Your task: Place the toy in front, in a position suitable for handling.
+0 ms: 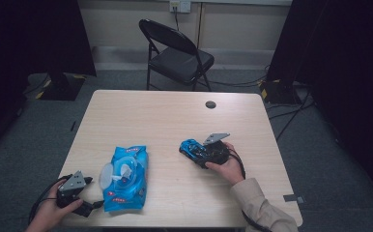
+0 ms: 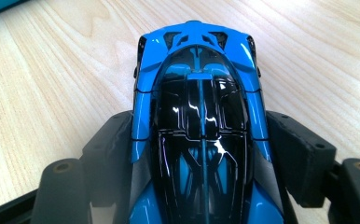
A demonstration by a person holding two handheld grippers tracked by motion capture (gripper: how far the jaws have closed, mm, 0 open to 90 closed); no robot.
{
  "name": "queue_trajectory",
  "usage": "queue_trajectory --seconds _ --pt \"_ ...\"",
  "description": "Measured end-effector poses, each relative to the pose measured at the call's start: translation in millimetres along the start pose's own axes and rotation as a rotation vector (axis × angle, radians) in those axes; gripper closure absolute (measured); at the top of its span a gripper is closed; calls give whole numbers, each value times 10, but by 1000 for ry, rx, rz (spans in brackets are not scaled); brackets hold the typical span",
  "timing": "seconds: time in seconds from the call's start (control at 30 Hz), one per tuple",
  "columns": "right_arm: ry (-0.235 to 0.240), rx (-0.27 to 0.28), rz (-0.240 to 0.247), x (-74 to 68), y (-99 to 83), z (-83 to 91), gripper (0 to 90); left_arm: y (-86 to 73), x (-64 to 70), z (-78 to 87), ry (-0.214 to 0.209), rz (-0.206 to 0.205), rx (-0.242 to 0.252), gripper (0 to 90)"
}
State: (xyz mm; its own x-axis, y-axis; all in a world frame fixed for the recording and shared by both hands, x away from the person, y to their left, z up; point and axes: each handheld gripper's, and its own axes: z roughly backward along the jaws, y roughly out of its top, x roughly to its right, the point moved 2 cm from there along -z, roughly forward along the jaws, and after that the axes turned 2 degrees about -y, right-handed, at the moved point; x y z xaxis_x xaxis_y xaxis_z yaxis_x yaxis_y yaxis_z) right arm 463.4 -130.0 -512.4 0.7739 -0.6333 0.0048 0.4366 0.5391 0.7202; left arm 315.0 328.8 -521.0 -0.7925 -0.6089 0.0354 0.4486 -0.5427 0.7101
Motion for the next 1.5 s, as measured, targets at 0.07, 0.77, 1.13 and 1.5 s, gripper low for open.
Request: queue_trajectory --seconds 0.07,0.77,1.13,1.5 --pt "-1 3 7 -2 -3 -1 274 0 1 0 0 0 0 0" --pt "-2 -20 29 -36 21 6 177 1 8 1 3 2 -2 0" --pt "-12 64 -2 -80 20 332 162 6 49 50 -47 -39 0 144" --pt "-12 55 -32 -250 -320 667 157 67 132 186 -70 -32 22 156"
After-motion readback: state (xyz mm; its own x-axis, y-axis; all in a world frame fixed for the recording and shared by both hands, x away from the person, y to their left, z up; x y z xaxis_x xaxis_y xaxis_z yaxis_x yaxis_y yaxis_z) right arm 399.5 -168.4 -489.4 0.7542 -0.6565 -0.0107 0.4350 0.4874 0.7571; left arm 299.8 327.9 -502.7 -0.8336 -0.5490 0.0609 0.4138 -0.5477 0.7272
